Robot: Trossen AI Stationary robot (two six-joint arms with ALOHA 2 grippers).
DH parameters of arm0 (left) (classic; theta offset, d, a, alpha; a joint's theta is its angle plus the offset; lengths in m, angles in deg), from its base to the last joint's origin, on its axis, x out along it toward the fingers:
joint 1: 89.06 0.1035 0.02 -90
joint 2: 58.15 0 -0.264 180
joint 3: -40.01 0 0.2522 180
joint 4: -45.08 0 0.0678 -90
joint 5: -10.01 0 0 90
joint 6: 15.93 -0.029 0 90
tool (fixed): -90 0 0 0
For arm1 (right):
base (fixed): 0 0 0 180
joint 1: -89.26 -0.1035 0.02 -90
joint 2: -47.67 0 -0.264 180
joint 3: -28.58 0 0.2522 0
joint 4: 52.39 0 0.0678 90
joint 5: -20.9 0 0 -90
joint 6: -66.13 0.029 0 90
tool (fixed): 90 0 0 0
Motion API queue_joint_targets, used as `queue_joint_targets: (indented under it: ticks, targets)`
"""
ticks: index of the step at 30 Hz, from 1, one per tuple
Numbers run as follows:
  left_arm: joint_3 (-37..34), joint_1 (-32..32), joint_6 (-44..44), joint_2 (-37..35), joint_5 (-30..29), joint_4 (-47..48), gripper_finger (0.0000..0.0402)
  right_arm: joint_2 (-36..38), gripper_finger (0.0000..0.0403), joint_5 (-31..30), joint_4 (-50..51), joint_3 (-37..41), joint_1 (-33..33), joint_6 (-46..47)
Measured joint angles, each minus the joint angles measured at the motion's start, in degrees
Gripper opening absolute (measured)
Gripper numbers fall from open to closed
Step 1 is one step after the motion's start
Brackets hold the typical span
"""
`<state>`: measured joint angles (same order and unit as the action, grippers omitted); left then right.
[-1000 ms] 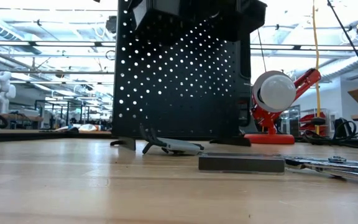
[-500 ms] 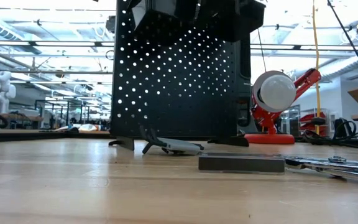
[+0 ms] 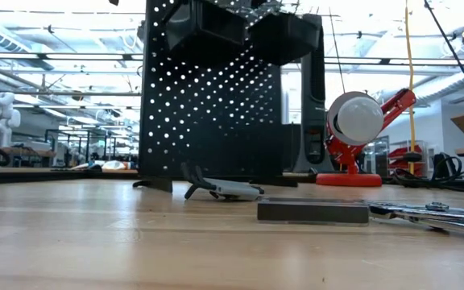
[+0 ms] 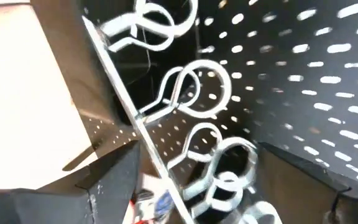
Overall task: Hang tools onto peg board
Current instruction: Assemble the tool holder on the pegboard
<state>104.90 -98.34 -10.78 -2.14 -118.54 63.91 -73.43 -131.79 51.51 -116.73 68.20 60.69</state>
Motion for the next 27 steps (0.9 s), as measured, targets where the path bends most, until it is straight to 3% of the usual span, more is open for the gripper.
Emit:
queue_joint_targets:
  ticks: [8, 16, 24, 27]
  targets:
    - [-0.04, 0.04, 0.39, -0.04, -0.48, 0.79, 0.0069, 0.0, 0.0316, -11.65, -1.95, 0.0, -0.61, 1.97]
    - [-0.07, 0.0, -0.02, 0.0, 1.55, 1.33, 0.0069, 0.0, 0.0316, -11.04, -1.95, 0.0, -0.5, 3.37]
    - [-0.09, -0.12, -0.26, 0.04, 4.01, 1.38, 0.0069, 0.0, 0.0316, -18.2, -3.49, 0.0, -3.4, 12.67]
    - [-0.11, -0.17, -0.26, 0.04, 4.33, 1.36, 0.0069, 0.59, 0.0315, -17.92, -6.35, 0.0, -4.57, 19.61]
